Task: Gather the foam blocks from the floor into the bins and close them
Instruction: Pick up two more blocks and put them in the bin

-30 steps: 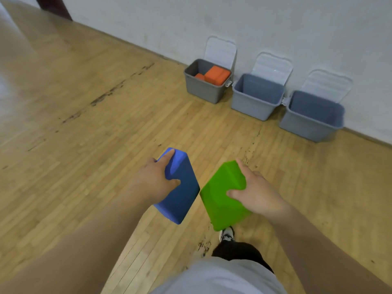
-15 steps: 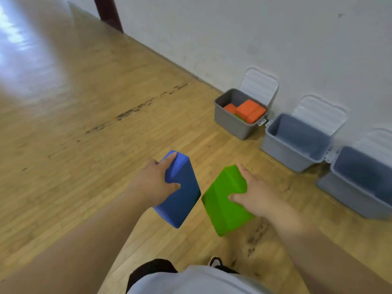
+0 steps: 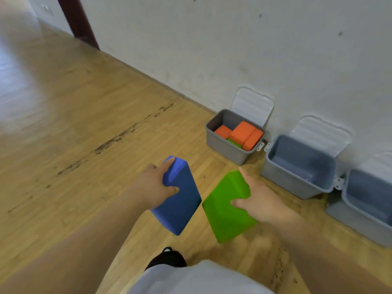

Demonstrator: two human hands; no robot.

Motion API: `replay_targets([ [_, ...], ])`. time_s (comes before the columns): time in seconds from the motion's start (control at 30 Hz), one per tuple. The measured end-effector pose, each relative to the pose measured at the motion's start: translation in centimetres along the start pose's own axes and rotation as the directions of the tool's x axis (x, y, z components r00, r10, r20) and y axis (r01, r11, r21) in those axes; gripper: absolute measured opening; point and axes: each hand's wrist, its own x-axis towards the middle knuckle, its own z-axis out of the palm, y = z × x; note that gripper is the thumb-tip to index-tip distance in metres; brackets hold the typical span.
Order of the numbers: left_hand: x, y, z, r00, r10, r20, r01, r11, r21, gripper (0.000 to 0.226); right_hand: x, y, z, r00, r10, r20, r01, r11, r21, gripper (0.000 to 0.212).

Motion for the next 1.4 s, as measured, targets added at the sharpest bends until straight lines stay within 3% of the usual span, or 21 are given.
replay_targets([
  [0.2, 12.8, 1.1, -7.4, 0.991, 0.108, 0.084, -0.116, 0.988, 0.104, 0.089, 9.0, -4.2, -2.3, 0.987, 0.112, -0.111, -0.097, 0.986, 0.132, 0.109],
  [0.37, 21.5, 2.8, -9.1, 0.979, 0.161, 0.127, -0.179, 0.972, 0.149, 0.089, 15.0, -4.3, -3.7, 0.988, 0.133, -0.078, -0.119, 0.979, 0.164, 0.11],
  [0.63, 36.7, 7.9, -7.8, 0.985, 0.083, 0.148, -0.101, 0.987, 0.121, 0.089, 31.5, 0.4, -10.2, 0.992, 0.123, -0.025, -0.116, 0.975, 0.188, 0.109],
  [0.93, 50.6, 15.7, -10.6, 0.996, -0.031, 0.088, 0.028, 0.999, 0.036, 0.088, 49.9, 2.4, -23.4, 0.997, 0.05, 0.055, -0.052, 0.998, 0.027, 0.109],
  [1.17, 63.7, 18.4, -13.7, 0.994, -0.003, 0.113, -0.005, 0.998, 0.07, 0.089, 61.7, 2.3, -27.1, 0.995, 0.071, 0.073, -0.073, 0.997, 0.024, 0.112],
  [1.4, 81.4, 19.3, -17.7, 0.974, 0.07, 0.215, -0.096, 0.989, 0.116, 0.09, 74.8, 2.1, -27.6, 0.973, 0.221, 0.068, -0.226, 0.97, 0.089, 0.112],
])
